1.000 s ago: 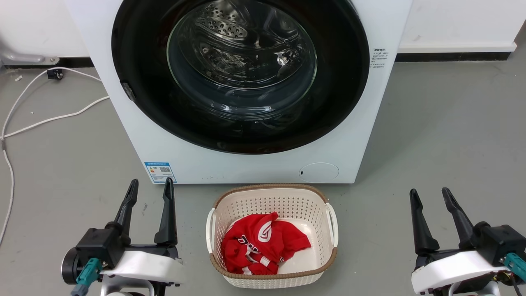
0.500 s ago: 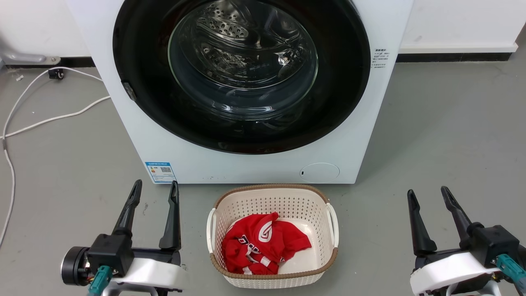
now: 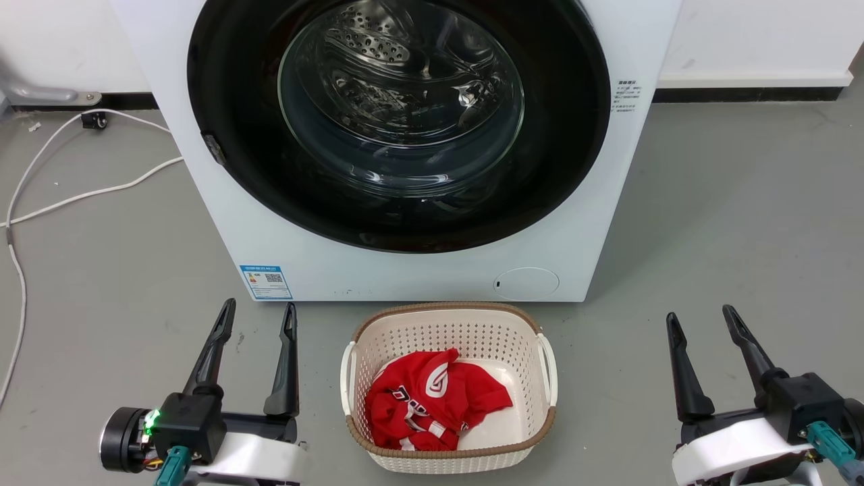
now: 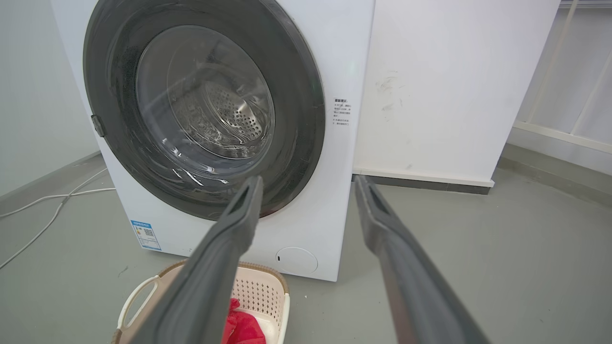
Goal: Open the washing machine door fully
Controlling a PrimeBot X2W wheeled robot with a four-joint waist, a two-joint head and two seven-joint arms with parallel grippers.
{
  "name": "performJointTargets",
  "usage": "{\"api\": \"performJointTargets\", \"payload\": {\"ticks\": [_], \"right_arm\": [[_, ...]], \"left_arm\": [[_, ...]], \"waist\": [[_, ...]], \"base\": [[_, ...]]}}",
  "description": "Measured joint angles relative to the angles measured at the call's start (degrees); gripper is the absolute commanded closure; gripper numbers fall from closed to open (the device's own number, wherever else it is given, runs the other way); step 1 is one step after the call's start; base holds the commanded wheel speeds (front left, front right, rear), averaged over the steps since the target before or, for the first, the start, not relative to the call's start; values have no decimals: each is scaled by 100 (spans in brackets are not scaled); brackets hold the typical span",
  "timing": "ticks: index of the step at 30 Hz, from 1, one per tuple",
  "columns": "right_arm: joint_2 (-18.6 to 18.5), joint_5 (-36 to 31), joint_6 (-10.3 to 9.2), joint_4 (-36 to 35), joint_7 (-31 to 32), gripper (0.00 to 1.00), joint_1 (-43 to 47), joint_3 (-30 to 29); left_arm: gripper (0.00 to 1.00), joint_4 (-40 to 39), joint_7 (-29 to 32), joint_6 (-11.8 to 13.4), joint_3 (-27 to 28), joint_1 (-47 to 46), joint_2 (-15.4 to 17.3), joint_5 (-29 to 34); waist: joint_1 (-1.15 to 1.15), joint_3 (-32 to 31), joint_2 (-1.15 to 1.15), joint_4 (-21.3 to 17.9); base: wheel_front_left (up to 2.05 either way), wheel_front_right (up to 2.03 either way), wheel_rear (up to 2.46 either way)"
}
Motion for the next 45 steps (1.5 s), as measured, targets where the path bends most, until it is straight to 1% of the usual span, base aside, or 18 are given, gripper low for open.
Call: {"api": "performJointTargets", "payload": {"ticks": [10, 18, 19, 20, 21, 27, 29, 31, 32, 35, 36, 39, 43, 45], "right_arm": [[1, 131, 1, 69, -49, 0, 3, -8], [1, 185, 1, 116, -77, 0, -2, -7], [1, 267, 1, 127, -89, 38, -2, -13], [1, 322, 0, 138, -97, 67, -2, -12], [1, 327, 0, 143, -100, 100, -2, -7], [2, 479, 1, 175, -137, 100, -4, 25], [2, 631, 1, 179, -156, 100, -6, 37], [2, 944, 1, 196, -205, 100, -7, 55], [2, 1160, 1, 200, -215, 100, -9, 66], [2, 2404, 0, 289, -278, 100, -14, 129], [3, 3771, 0, 358, -328, 100, -30, 216], [4, 5204, 0, 394, -365, 100, -87, 304], [8, 7514, 0, 389, -386, 100, -251, 363], [8, 8493, 0, 366, -396, 100, -347, 312]], "left_arm": [[0, 104, -18, -177, 185, 31, -122, 46], [0, 152, -18, -238, 270, 31, -163, 64], [0, 153, -18, -254, 276, 31, -168, 65], [0, 154, -18, -272, 283, 31, -171, 69], [0, 154, -18, -278, 286, 31, -175, 75], [0, 154, -18, -289, 313, 31, -187, 90], [0, 154, -18, -305, 321, 31, -191, 97], [0, 154, -18, -309, 328, 31, -194, 98], [0, 154, -18, -314, 330, 31, -196, 98], [0, 154, -18, -328, 338, 31, -199, 98], [0, 158, -18, -330, 349, 31, -202, 97], [0, 160, -18, -337, 357, 31, -203, 88], [0, 163, -18, -344, 374, 31, -205, 81], [0, 163, -18, -355, 378, 31, -205, 71]], "waist": [[0, -2, 0, 2], [0, -3, 0, -3], [0, -4, 0, -6], [0, -5, 0, -7], [0, -4, 0, -8], [0, 3, 0, -16], [0, 5, 0, -19], [0, 5, 0, -21], [0, 3, 0, -22], [0, -6, 0, -26], [0, -20, 0, -26], [0, -26, 0, -30], [0, -22, 0, -44], [0, -13, 0, -53]], "base": [[0, 0, 0], [0, 0, 0], [0, 0, 0], [0, 0, 0], [0, 0, 0], [0, 0, 0], [0, 0, 0], [0, 0, 0], [0, 0, 0], [0, 0, 0], [0, 0, 0], [0, 0, 0], [0, 0, 0], [0, 0, 0]]}}
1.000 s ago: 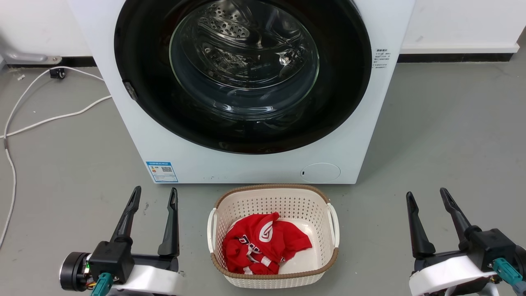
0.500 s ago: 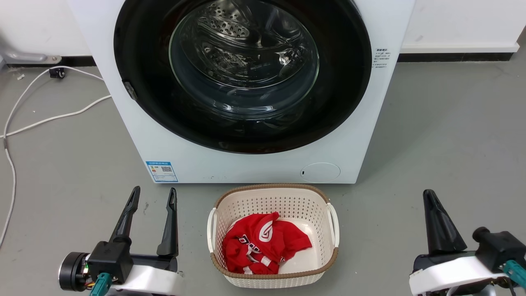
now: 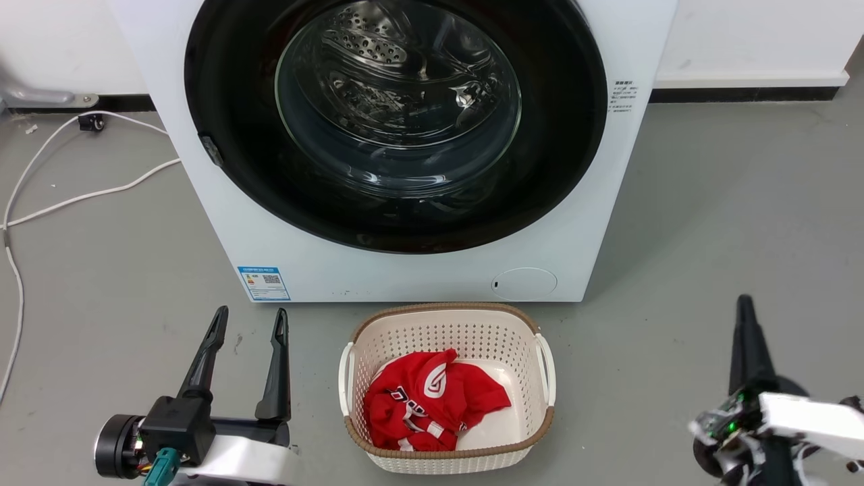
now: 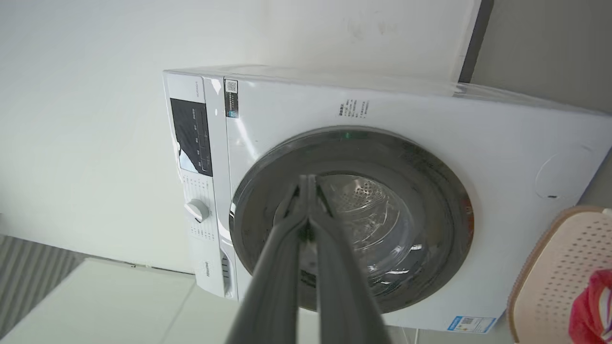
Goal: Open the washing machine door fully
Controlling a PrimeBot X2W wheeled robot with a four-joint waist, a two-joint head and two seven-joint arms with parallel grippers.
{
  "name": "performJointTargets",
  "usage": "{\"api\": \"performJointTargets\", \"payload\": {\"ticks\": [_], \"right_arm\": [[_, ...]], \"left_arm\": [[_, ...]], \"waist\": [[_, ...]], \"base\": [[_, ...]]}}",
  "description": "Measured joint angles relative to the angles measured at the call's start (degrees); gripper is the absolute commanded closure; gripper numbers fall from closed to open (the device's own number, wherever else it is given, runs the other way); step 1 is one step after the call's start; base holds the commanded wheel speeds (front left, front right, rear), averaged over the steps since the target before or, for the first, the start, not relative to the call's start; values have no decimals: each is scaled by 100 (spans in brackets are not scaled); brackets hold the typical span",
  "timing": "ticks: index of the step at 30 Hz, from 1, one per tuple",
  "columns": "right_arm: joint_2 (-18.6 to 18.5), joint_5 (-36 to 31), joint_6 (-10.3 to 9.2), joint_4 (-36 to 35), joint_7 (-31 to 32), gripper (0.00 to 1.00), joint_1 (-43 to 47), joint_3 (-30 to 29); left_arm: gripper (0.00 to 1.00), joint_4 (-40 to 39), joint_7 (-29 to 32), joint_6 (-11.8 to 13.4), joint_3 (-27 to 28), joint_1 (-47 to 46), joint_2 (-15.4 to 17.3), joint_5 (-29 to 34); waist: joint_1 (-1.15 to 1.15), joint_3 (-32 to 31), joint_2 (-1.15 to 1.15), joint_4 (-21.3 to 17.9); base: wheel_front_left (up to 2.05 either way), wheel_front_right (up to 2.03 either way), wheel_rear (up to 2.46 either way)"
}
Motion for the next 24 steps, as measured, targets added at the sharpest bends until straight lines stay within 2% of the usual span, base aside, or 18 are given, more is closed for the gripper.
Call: {"api": "performJointTargets", "payload": {"ticks": [3, 8, 14, 18, 24], "right_arm": [[2, 978, -1, 5, -4, 100, -194, -230], [-145, 1729, -1, 389, 141, 100, -777, -658], [-737, 2073, -1, 1126, 380, 100, -1857, -745], [-1189, 2098, -1, 1745, 678, 100, -2719, -446], [-1673, 2141, -1, 2746, 1223, 100, -4149, 112]], "left_arm": [[0, -4, 0, 1, -2, -2, -1, -34], [0, -27, -1, 20, -8, -47, -3, -87], [0, -87, -8, 25, 1, -230, -4, -132], [0, -127, -8, 18, 16, -361, -5, -136], [0, -223, -8, -24, 35, -597, -5, -134]], "waist": [[0, 26, 0, -17], [0, 107, 0, -50], [0, 339, 0, -60], [0, 541, 0, -54], [1, 902, 0, -14]], "base": [[0, 0, 0], [0, 0, 0], [0, 0, 0], [0, 0, 0], [0, 0, 0]]}}
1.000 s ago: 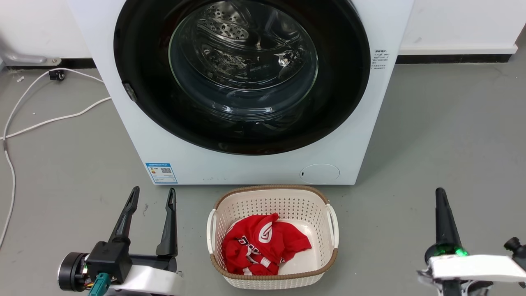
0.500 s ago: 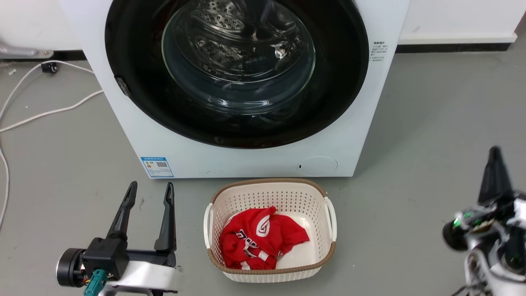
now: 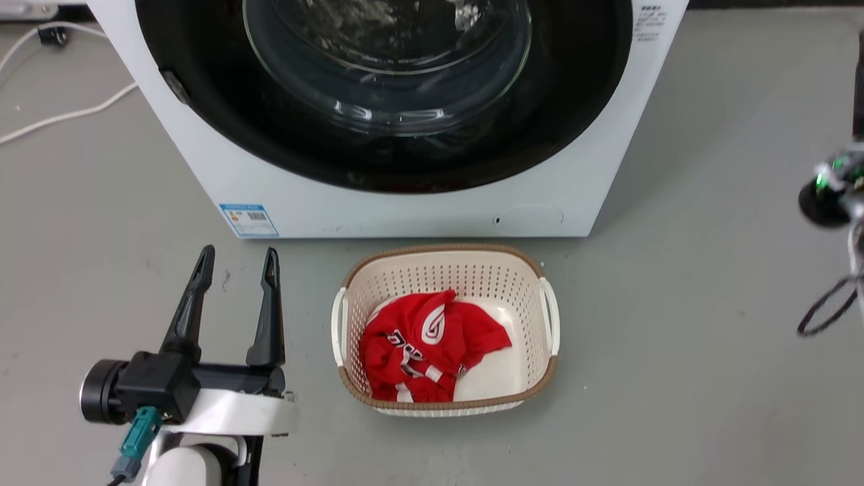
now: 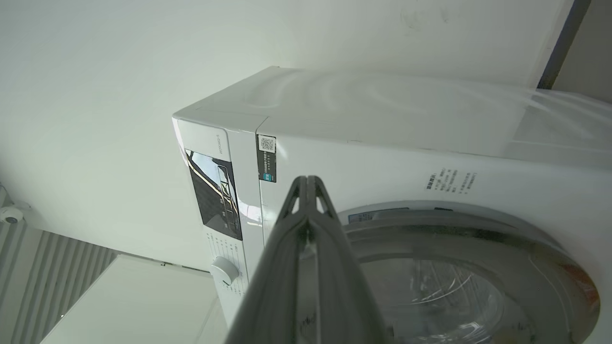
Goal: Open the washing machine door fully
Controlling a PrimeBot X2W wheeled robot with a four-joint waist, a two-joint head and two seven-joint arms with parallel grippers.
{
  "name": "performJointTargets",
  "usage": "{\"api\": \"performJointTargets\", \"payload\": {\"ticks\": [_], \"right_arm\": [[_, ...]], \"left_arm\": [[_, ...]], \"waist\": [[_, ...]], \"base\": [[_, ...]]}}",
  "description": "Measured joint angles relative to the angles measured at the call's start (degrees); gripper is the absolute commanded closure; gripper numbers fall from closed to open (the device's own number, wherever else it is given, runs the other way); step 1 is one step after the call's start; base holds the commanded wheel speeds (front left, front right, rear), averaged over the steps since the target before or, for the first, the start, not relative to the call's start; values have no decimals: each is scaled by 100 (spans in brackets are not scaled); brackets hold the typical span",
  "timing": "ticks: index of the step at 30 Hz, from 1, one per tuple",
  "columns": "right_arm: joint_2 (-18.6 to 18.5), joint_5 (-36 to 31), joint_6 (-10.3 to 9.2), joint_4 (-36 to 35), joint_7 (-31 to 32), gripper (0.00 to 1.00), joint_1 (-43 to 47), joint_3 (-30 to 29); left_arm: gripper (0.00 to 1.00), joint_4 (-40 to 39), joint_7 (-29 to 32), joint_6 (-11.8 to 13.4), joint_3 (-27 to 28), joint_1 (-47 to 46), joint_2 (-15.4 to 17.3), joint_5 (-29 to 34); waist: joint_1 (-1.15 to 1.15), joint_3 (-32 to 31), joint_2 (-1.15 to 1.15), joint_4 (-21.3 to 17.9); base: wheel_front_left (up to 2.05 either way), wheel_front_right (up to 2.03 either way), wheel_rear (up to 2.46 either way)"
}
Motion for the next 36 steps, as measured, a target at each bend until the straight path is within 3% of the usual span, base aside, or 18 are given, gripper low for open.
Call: {"api": "performJointTargets", "payload": {"ticks": [7, 16, 27, 36], "right_arm": [[-377, -211, 0, 1246, 825, 100, -1694, 965], [-274, -687, 0, 2573, 1852, 100, -3476, 2054], [119, -1181, 0, 3296, 2285, 100, -4564, 2694], [240, -1325, 0, 3596, 2420, 100, -5035, 2836]], "left_arm": [[0, -118, 0, -32, -33, -304, -1, 32], [0, -247, 0, -59, -75, -633, 0, 92], [0, -318, 0, -85, -136, -937, -1, 105], [0, -335, 0, -86, -215, -1111, -1, 87]], "waist": [[0, 482, 0, 78], [0, 1070, 0, 157], [0, 1632, 0, 242], [0, 1931, 0, 374]], "base": [[0, 0, 0], [0, 0, 0], [0, 0, 0], [0, 0, 0]]}}
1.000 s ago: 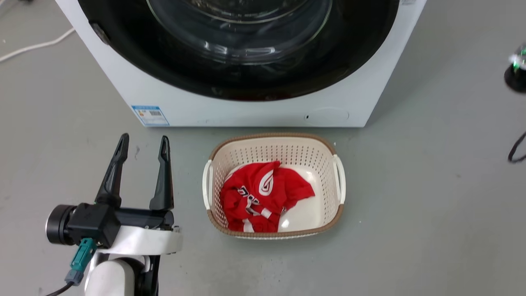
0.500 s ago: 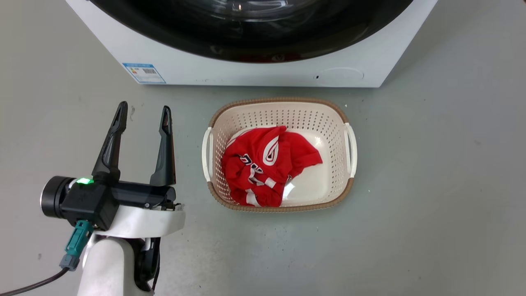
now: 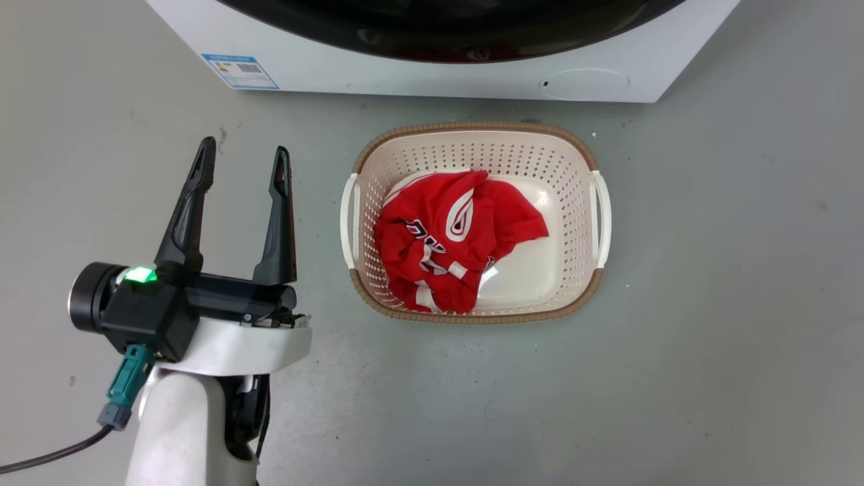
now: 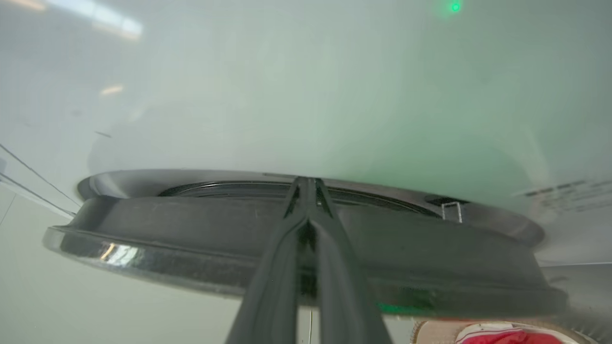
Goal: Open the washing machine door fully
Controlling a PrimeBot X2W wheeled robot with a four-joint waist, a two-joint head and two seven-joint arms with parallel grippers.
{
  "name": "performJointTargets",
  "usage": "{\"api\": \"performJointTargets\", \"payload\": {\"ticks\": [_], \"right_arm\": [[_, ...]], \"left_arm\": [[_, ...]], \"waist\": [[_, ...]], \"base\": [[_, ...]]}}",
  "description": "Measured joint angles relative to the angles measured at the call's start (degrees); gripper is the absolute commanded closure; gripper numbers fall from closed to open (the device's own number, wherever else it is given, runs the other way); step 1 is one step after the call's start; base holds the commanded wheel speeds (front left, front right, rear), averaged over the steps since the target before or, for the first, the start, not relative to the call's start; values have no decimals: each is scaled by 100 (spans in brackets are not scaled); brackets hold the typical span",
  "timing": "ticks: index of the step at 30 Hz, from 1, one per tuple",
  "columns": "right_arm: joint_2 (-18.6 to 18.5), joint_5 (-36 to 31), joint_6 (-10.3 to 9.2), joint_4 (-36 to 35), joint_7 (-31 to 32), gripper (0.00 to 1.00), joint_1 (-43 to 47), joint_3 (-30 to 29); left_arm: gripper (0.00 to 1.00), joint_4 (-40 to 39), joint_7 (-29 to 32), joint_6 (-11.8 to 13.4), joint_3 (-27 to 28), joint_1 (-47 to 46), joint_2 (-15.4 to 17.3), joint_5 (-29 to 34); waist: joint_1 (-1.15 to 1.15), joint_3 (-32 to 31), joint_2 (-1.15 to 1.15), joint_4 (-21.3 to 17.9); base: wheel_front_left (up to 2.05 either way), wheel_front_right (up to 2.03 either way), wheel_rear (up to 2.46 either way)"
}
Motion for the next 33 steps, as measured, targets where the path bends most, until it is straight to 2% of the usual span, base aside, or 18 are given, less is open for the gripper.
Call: {"api": "performJointTargets", "payload": {"ticks": [8, 13, 21, 33], "right_arm": [[10, 103, 0, -9, 724, 100, 10, 5], [-49, 222, 1, -312, 1337, 100, 353, 13], [-79, 534, 1, -1106, 2163, 100, 1354, 12], [103, 966, 0, -2295, 2663, 100, 2948, 125]], "left_arm": [[0, 38, 0, -1, -26, -31, 0, -40], [0, 79, 0, -1, -26, -27, 0, -40], [0, 193, 0, -8, -3, 155, 0, -21], [0, 385, 0, -8, -43, 641, 0, 20]], "waist": [[0, 33, 0, 65], [0, -112, 0, 58], [-1, -507, 0, -12], [-1, -1301, 0, -157]], "base": [[0, 0, 0], [0, 0, 0], [0, 0, 0], [0, 0, 0]]}}
